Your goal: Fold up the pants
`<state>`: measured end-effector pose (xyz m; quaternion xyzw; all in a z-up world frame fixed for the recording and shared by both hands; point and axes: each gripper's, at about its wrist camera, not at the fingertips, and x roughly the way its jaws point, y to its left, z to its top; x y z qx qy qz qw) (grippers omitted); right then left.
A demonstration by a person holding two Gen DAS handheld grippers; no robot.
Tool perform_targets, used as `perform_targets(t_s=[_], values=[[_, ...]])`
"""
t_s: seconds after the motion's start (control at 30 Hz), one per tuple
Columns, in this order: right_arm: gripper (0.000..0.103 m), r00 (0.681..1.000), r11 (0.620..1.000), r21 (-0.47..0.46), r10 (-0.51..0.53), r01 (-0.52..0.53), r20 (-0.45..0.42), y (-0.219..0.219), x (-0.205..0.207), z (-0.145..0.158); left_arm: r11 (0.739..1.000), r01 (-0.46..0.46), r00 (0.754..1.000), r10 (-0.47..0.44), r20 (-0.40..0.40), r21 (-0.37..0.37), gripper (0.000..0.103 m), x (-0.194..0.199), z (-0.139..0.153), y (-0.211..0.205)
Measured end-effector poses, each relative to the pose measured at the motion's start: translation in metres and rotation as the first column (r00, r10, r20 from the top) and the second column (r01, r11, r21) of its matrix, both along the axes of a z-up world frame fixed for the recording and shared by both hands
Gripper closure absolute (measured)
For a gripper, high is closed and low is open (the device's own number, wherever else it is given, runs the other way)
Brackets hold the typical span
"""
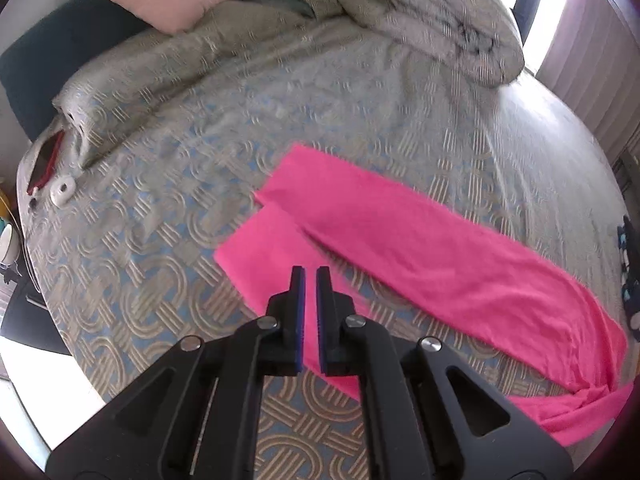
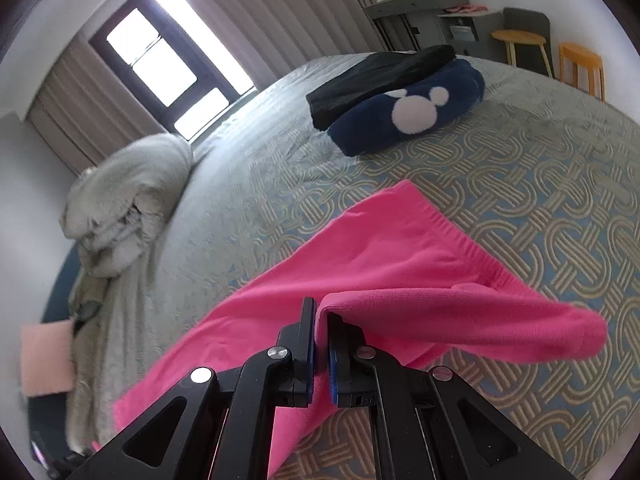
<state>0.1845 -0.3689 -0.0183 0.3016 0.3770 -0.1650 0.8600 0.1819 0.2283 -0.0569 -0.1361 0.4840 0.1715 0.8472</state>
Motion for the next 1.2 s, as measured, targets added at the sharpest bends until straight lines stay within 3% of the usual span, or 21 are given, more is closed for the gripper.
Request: perform_targets(t_s=[0.1, 0.17, 0.23, 0.27, 0.5, 0.77, 0.83, 0.9, 1.0, 1.1, 1.17, 1.2], values=[[0.099, 1.0, 1.0, -0.025, 0.0, 0.0, 0.002, 0.003, 0.001, -0.001, 0.999, 0.006, 0.999, -0.008, -0.052, -0.041, 0.097, -0.003, -0.017, 0.0], [0.099, 1.0, 1.0, -0.026, -0.001, 0.001, -0.001, 0.003, 0.0, -0.003, 0.998, 0.0, 0.997, -0.005, -0.075, -0.064, 0.089, -0.008, -0.027, 0.0], [0.099, 1.0, 1.0, -0.019, -0.003, 0.003, -0.006, 0.001, -0.002, -0.005, 0.995, -0.013, 0.995, 0.004, -0.097, -0.099, 0.058, -0.013, -0.033, 0.002], [0.099, 1.0, 1.0, -0.013, -0.004, 0.004, -0.005, 0.0, -0.003, -0.005, 0.992, -0.026, 0.995, 0.013, -0.102, -0.123, 0.055, -0.016, -0.036, 0.004], [0.099, 1.0, 1.0, 0.003, -0.01, 0.01, 0.004, -0.002, -0.018, -0.003, 0.98, -0.049, 0.995, 0.033, -0.09, -0.19, 0.055, -0.027, -0.034, 0.01], [0.099, 1.0, 1.0, 0.001, -0.013, 0.013, 0.002, 0.0, -0.026, -0.002, 0.934, -0.05, 0.995, 0.016, -0.097, -0.354, 0.051, -0.019, -0.038, -0.001], [0.099, 1.0, 1.0, -0.001, -0.014, 0.014, -0.002, 0.0, -0.027, -0.003, 0.933, -0.004, 0.993, -0.038, -0.111, -0.361, 0.04, -0.006, -0.036, -0.016], [0.099, 1.0, 1.0, 0.002, -0.017, 0.017, -0.002, 0.001, -0.029, -0.004, 0.935, 0.03, 0.986, -0.085, -0.141, -0.354, 0.036, 0.01, -0.037, -0.029], [0.099, 1.0, 1.0, 0.004, -0.017, 0.017, -0.001, 0.001, -0.032, -0.004, 0.947, 0.039, 0.975, -0.107, -0.197, -0.319, 0.035, 0.035, -0.042, -0.041], [0.099, 1.0, 1.0, -0.001, -0.019, 0.019, 0.002, 0.003, -0.035, -0.004, 0.969, 0.017, 0.929, -0.107, -0.353, -0.248, 0.036, 0.056, -0.064, -0.052], [0.099, 1.0, 1.0, 0.005, -0.023, 0.023, 0.006, 0.003, -0.037, -0.004, 0.971, -0.004, 0.902, -0.1, -0.419, -0.24, 0.058, 0.061, -0.08, -0.056], [0.099, 1.0, 1.0, 0.01, -0.025, 0.024, 0.008, 0.003, -0.037, -0.004, 0.979, -0.019, 0.898, -0.072, -0.435, -0.201, 0.078, 0.061, -0.082, -0.055]])
